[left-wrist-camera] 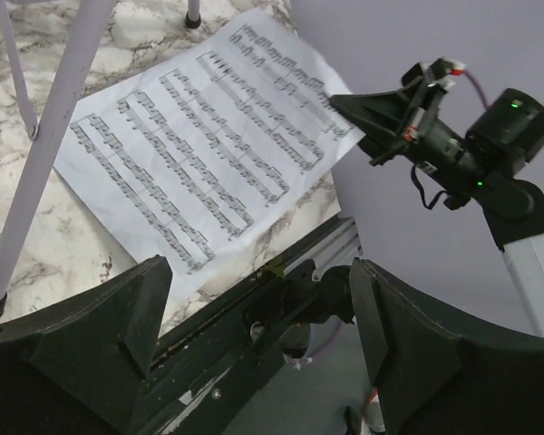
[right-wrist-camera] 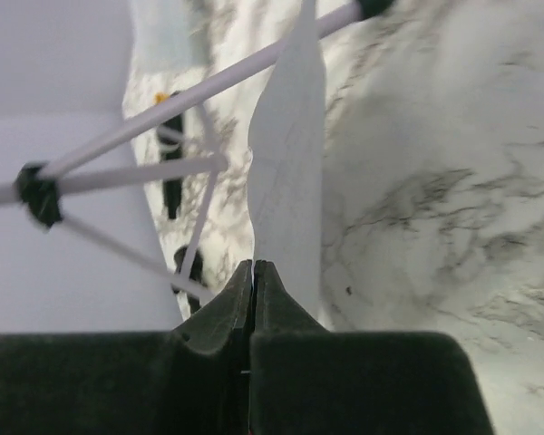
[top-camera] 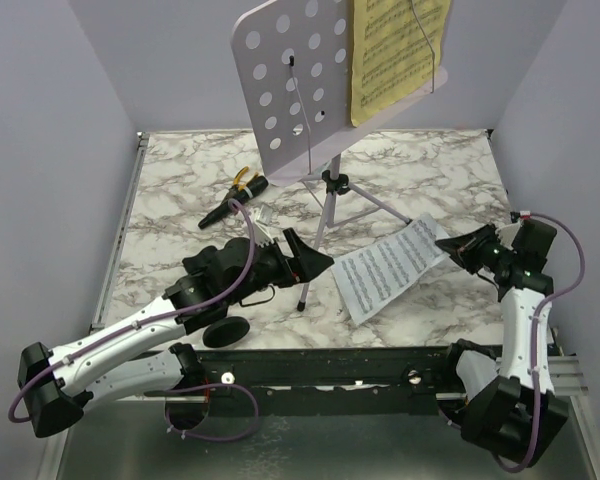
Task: Set up the instrument practice props
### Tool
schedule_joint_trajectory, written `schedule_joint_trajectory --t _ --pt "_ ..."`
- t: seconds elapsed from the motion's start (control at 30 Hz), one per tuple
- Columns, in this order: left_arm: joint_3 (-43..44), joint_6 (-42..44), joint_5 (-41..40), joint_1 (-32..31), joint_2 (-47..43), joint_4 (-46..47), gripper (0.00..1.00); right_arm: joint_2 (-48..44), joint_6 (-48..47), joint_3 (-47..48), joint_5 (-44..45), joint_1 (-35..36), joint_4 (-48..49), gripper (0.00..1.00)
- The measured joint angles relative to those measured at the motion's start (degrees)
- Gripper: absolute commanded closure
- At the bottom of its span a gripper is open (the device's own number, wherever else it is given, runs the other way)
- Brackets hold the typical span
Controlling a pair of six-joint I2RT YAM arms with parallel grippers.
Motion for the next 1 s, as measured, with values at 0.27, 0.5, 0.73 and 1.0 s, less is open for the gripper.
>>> schedule_joint_trajectory --t 0.27,0.5,0.73,1.0 --pt "-3.54 -5.88 0.57 0.0 -2.86 0.63 0.1 -3.93 -3.91 4.04 -21.68 9.9 -0.59 1.0" --pt "-4.94 -5.33 0.7 0.0 -8.55 3.58 0.09 1.73 -10.36 13.7 -32.02 24.52 -0.7 1.0" --pt "-4.04 -0.26 2.51 0.0 -10.45 3.63 0.09 4.33 -18.38 21.16 -37.55 39.82 -2.78 1.0" --pt "9.6 9.99 4.15 0.0 -10.8 -7.56 0.1 10.8 -24.81 21.66 -37.35 50.34 -8.59 1.0"
